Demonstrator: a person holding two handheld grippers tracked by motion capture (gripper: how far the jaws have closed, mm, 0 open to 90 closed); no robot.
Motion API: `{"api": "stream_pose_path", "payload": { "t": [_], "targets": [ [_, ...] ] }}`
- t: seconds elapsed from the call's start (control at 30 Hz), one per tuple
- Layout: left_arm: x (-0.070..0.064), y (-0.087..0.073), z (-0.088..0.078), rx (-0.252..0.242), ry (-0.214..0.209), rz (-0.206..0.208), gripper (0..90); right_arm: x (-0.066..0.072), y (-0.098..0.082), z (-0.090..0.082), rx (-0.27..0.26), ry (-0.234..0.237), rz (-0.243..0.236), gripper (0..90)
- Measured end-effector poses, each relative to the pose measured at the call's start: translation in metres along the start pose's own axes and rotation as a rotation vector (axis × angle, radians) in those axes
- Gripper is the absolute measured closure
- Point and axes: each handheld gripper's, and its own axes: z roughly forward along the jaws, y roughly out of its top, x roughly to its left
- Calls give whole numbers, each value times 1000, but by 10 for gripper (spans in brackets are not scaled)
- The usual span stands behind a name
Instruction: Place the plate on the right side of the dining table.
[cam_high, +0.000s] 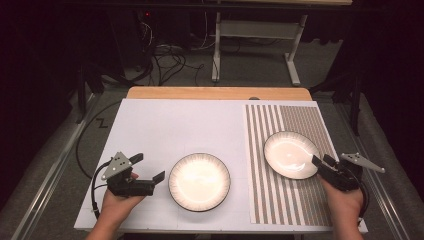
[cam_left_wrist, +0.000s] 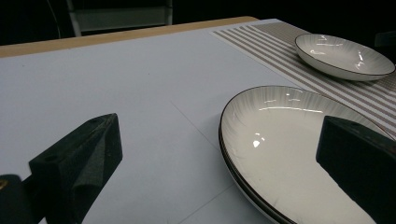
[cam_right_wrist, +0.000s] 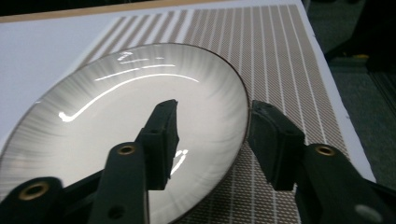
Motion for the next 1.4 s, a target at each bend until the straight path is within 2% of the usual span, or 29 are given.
{"api": "stream_pose_path", "payload": {
  "t": [0.13, 0.27, 0.4, 0.5, 0.53, 0.57, 0.6, 0.67, 0.7, 0.73, 0.77, 0.87, 0.93, 1.07, 1.4],
  "targets": [
    [-2, -1, 0, 1, -1, 5, 11, 13, 0, -6, -38, 60, -60, 453],
    [-4, -1, -2, -7, -3, 7, 11, 36, 1, -13, -72, 138, -126, 340],
    [-4, -1, -5, -21, 0, 5, 10, 62, 3, -18, -102, 221, -192, 273],
    [-4, 0, -7, -30, 1, 4, 10, 81, 4, -21, -121, 284, -217, 220],
    [-4, 0, -7, -30, 1, 4, 10, 81, 4, -21, -121, 284, -217, 220],
    [-4, 0, -8, -33, 2, 6, 10, 87, 4, -22, -128, 296, -228, 210],
    [-4, 0, -9, -37, 5, 7, 10, 99, 3, -23, -139, 324, -245, 183],
    [-4, 0, -9, -38, 7, 10, 10, 104, 2, -24, -140, 333, -251, 169],
    [-4, 1, -9, -37, 10, 16, 10, 112, 2, -24, -143, 351, -261, 153],
    [-4, 1, -9, -37, 10, 16, 10, 112, 2, -24, -143, 351, -261, 153],
    [-5, 1, -10, -44, 13, 15, 9, 120, 1, -25, -145, 373, -257, 120],
    [-5, 1, -11, -47, 12, 15, 4, 125, 0, -25, -146, 384, -262, 79],
    [-7, 3, -12, -57, 12, 25, 1, 132, -1, -25, -152, 387, -273, 14],
    [-8, 3, -13, -66, 15, 31, 0, 136, -2, -26, -170, 385, -285, 8],
    [-9, 3, -15, -67, 18, 51, 0, 136, -2, -25, -160, 382, -294, 8]
  ]
}}
